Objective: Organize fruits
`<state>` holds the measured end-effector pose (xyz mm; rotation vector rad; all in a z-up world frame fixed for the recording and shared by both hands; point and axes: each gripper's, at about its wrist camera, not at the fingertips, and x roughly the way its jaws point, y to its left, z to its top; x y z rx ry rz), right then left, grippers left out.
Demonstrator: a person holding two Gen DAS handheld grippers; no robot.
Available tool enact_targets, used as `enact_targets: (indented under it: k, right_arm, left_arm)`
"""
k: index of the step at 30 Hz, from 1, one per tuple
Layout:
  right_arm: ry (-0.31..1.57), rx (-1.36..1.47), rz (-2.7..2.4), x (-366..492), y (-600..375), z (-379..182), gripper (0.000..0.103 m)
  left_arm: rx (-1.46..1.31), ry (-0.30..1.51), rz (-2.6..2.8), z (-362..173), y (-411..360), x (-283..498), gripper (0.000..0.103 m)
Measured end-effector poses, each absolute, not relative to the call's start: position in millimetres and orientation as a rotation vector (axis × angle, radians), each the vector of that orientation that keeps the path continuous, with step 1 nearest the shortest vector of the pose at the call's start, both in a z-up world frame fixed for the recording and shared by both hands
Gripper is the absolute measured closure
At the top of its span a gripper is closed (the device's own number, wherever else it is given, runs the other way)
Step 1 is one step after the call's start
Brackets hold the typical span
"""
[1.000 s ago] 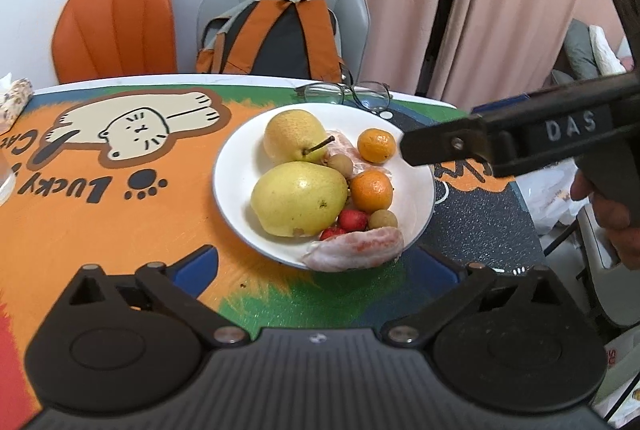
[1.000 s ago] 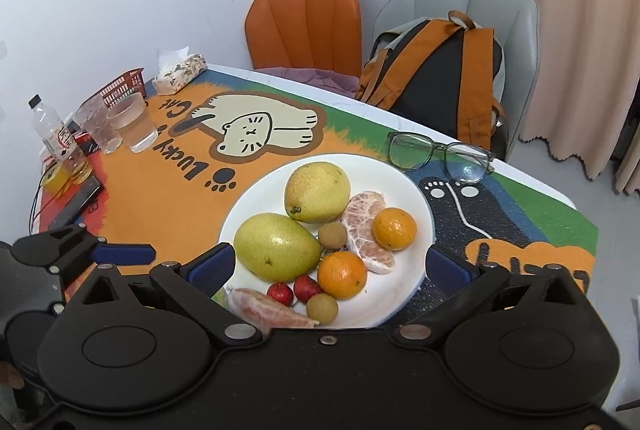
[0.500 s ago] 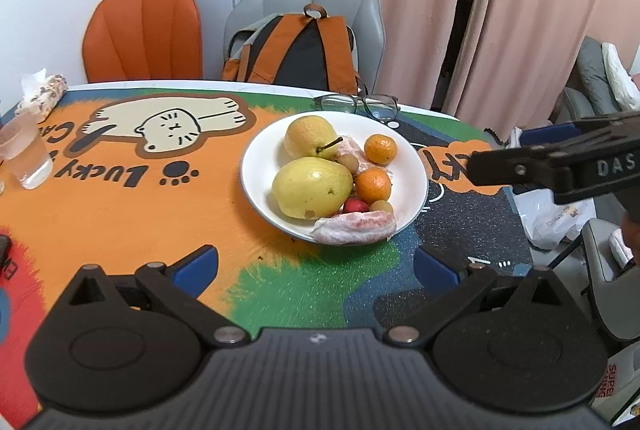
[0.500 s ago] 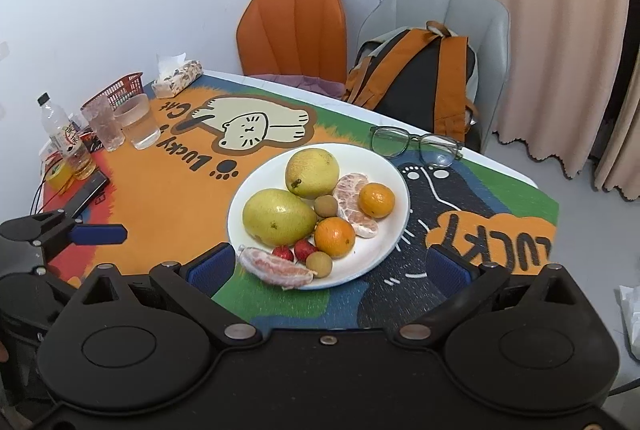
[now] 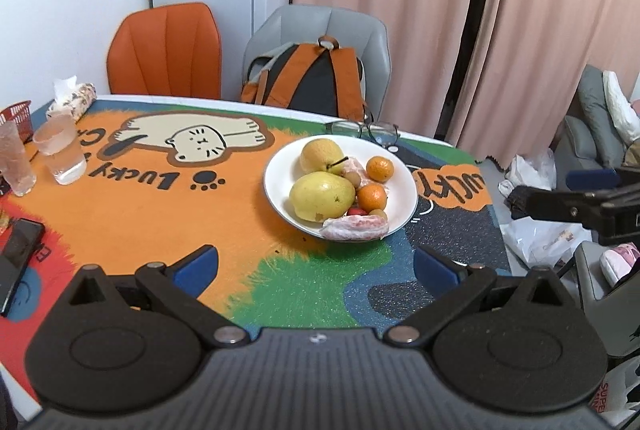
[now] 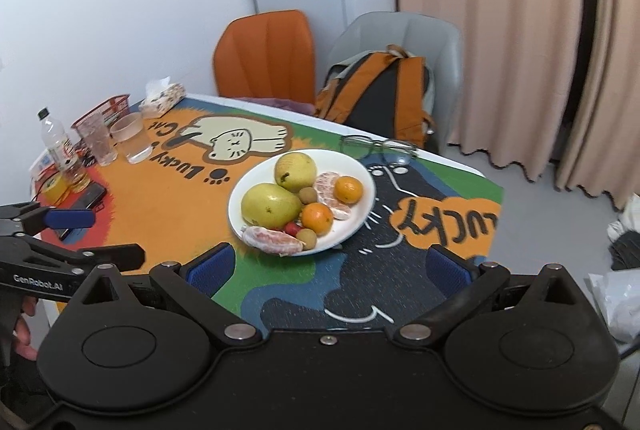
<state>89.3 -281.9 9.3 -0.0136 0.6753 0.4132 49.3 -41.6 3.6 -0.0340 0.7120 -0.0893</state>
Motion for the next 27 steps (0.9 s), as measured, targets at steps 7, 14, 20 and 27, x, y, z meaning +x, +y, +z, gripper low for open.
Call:
enact_targets:
  k: [7,14,20,27]
  right_arm:
    - [0.642,-0.028,0.381,55,-296,15,0.0]
    - [0.599,-0.022,0.415,26,-314,29,0.0]
    - [0.573,-0.03,0.416,-4,-331,35,0.0]
    - [0.559,-0.021,0.417,-41,-345,40,0.0]
  left_arm:
    - [-0.054,0.693,-0.109,12,-45,21,0.0]
    - [-0.061,0.665,-0.101,21,-61,-12,0.0]
    - [-0.061,0.636,-0.08,31,-76,-45,0.0]
    - [-0.057,0.61,-0.06,37,-88,-87,0.0]
